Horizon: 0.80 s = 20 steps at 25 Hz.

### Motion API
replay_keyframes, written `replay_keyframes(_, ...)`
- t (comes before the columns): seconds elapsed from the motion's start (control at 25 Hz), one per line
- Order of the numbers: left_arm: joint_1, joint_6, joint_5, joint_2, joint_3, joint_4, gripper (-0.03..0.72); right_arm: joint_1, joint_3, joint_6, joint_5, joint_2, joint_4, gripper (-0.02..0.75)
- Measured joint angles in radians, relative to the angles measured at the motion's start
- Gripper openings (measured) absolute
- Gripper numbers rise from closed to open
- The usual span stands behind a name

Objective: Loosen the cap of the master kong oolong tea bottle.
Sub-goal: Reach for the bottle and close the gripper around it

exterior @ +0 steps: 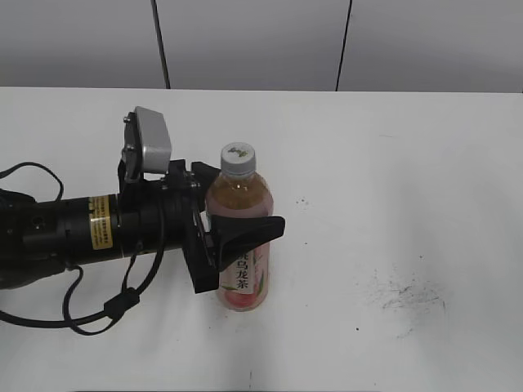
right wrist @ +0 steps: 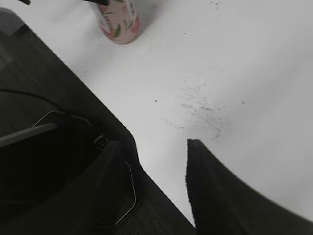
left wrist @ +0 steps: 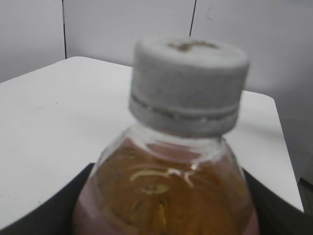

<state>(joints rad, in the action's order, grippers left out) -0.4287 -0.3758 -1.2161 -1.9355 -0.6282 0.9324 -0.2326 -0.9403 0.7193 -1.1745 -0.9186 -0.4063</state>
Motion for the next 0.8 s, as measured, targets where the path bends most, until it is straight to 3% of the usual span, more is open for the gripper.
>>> replay_keyframes(0.56, 0.0, 0.014, -0.002, 0.0, 0.0, 0.004, 0.446, -0.347, -0.524, -0.156, -0.043, -0.519, 0.01, 0.319)
replay_keyframes(0.64, 0.0, 0.014, -0.002, 0.0, 0.0, 0.004, 0.446, -0.397, -0.594, -0.211, -0.043, -0.582, 0.053, 0.319)
replay_keyframes(0.8, 0.0, 0.015, -0.002, 0.0, 0.0, 0.004, 0.446, -0.514, -0.731, -0.398, -0.043, -0.706, 0.246, 0.325)
